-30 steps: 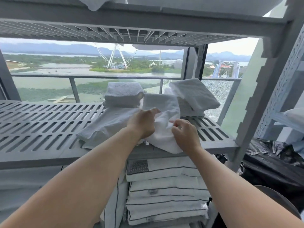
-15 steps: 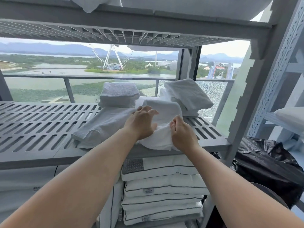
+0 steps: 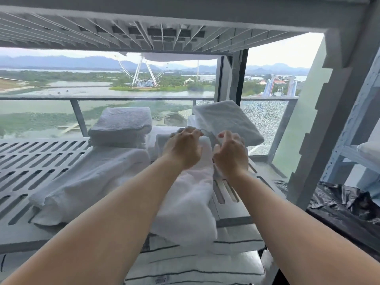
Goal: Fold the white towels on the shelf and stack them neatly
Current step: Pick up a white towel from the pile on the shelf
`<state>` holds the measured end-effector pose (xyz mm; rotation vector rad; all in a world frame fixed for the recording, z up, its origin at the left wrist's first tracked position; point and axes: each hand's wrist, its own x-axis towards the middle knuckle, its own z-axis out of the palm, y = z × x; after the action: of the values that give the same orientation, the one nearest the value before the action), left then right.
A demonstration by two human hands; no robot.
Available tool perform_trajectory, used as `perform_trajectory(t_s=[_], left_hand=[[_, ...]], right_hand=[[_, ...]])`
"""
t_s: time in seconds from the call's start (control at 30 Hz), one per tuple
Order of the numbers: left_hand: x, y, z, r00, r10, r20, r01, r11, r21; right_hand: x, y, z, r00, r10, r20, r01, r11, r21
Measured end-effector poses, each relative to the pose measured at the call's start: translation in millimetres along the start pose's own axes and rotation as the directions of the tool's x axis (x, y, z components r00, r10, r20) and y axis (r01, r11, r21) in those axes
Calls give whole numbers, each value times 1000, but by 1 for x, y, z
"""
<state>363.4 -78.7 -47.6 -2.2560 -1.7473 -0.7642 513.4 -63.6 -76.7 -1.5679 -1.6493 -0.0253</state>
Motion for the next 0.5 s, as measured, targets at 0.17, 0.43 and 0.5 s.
perform_trajectory(t_s=[0.17,0.43,0.5], left_hand=[[38,19,37,998,-33,58,26,991,130],[44,4,56,992,-125,17,113,937,330],[42,-3,48,982,-184,-45,187,901,391]], right_hand=[[47,39,11,993,21,120,7,974,-226],[65,57,28,993,-115,15,114,955,-272],[62,54,26,988,-149,-40,134,956,-260]])
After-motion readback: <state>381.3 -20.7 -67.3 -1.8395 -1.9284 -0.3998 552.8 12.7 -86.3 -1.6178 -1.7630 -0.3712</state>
